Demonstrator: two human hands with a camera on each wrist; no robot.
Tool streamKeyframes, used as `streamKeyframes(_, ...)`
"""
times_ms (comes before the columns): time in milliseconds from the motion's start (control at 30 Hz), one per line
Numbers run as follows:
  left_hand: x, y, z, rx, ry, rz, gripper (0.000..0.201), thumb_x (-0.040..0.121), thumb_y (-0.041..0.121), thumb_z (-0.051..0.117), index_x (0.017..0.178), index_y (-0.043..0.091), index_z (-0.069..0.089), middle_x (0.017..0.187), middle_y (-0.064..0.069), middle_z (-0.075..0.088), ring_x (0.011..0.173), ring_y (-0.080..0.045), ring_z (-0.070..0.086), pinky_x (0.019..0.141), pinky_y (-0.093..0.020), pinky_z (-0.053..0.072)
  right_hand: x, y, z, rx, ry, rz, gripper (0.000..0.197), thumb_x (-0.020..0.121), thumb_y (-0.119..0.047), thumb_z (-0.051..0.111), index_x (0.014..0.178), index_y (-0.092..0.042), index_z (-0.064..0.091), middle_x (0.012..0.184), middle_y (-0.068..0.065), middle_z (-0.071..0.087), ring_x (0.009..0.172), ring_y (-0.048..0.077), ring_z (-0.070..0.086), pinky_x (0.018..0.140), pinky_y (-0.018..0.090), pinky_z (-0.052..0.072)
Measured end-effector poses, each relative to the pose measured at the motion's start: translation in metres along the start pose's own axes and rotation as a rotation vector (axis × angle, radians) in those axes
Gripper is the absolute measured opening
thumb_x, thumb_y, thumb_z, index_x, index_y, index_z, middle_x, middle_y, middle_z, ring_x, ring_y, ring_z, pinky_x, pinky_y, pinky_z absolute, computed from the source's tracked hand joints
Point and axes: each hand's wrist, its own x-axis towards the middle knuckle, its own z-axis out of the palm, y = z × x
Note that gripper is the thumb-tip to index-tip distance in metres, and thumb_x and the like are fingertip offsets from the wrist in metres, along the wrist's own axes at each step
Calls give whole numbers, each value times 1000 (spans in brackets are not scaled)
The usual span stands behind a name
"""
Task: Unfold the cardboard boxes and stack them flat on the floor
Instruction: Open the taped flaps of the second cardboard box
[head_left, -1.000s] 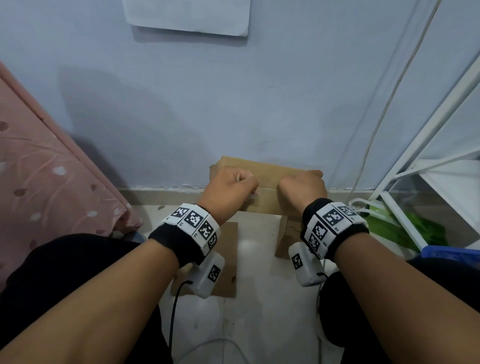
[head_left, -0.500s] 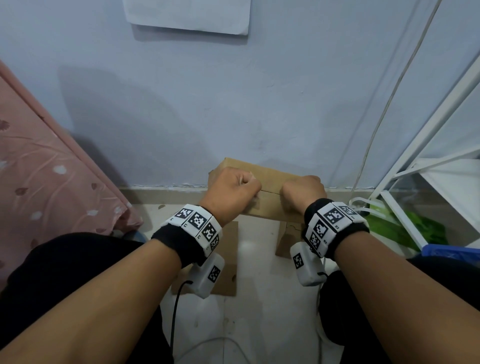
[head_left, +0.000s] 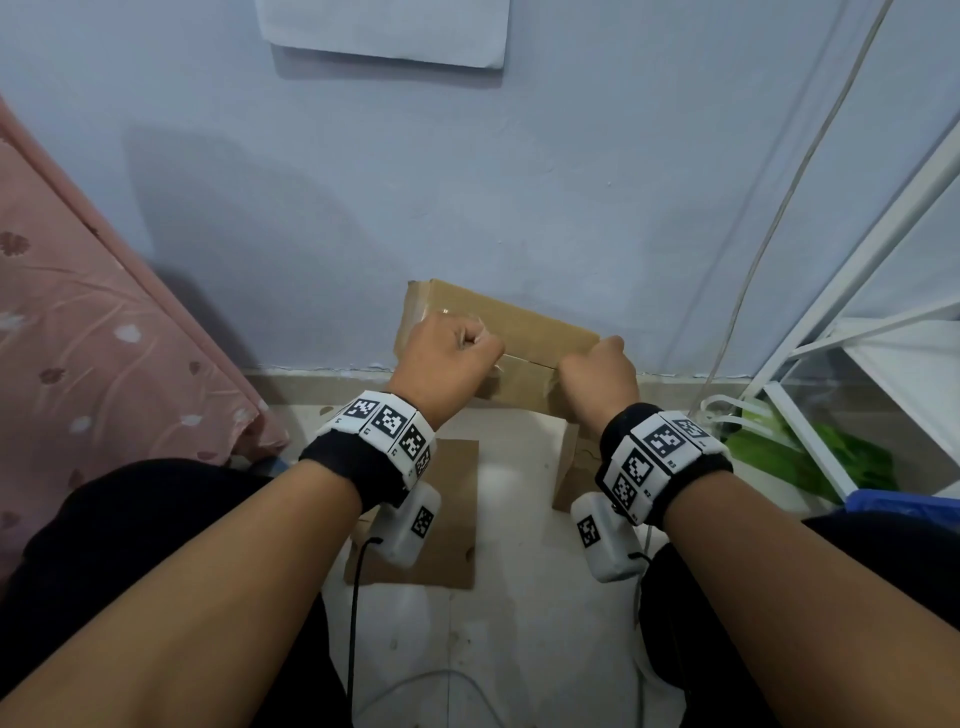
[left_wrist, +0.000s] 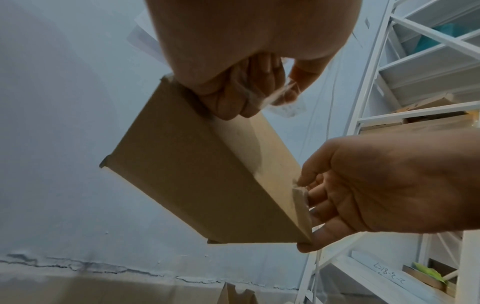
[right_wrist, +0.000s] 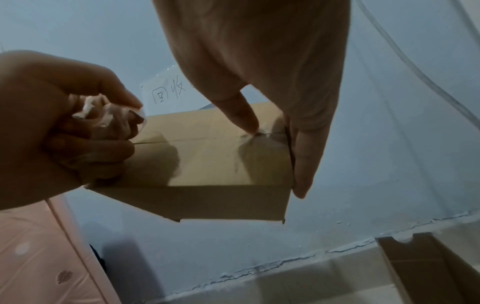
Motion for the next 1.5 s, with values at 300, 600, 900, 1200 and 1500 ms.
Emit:
streamKeyframes(300,-1,-9,5,214,-44,234,36,79,20,54,51,21,32,50,8,42,61,-10,49,70,-44,50,1,1,-4,58,89,14,45,93,-10,47,135,0,34,108,11,49,90,30,53,77,36,46)
streamKeyframes(600,-3,-14,12,414,-1,132,70,88,75,37,54,14,31,48,1,50,50,-25,45,52,-33,32,-5,-5,-2,117,242,-111,38,91,-7,50,125,-7,34,97,8,56,77,26,59,67,38,51)
streamKeyframes(900,-2,-11,23,-263,-38,-560,100,75,95,37,73,1,72,61,-12,65,52,-24,58,60,-33,49,-14,-5,8,44,396,-556,33,83,-1,54,112,-11,44,102,3,56,89,27,55,71,37,45)
streamKeyframes(1200,-9,-3,24,-789,-203,-861,101,79,89,44,136,6,55,109,-31,71,91,-39,75,76,-47,63,-27,-3,26,-190,418,-867,30,67,-7,53,95,-15,53,98,2,57,96,29,49,74,42,44)
streamKeyframes(1500,-4,-3,18,-960,-124,-814,62,91,66,56,125,15,65,106,-12,76,93,-31,75,75,-50,62,-21,11,39,-162,249,-882,23,74,-17,66,94,-16,55,97,0,59,96,26,50,77,45,48)
